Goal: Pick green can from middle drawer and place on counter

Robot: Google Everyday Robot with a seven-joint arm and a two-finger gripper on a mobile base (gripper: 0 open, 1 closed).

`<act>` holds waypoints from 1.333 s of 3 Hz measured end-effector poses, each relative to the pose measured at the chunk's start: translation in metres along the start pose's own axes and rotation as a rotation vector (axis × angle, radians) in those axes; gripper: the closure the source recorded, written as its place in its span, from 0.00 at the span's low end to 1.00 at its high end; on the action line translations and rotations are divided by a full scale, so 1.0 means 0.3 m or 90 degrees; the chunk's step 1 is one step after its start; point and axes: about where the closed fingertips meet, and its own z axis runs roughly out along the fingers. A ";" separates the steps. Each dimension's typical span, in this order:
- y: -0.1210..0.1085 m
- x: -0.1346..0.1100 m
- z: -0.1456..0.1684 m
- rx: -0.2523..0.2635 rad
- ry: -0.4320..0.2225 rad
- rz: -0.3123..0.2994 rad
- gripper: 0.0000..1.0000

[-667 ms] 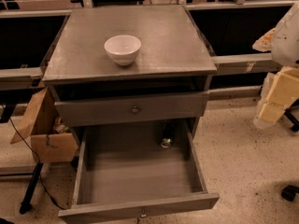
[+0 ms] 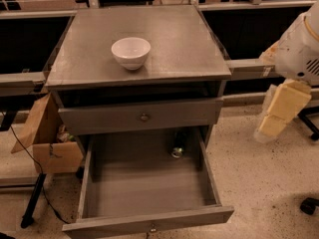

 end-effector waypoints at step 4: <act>0.631 -0.597 0.659 -0.209 -0.085 0.225 0.00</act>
Offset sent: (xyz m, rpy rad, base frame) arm -0.0584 0.2809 -0.2028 0.3797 0.4859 -0.5564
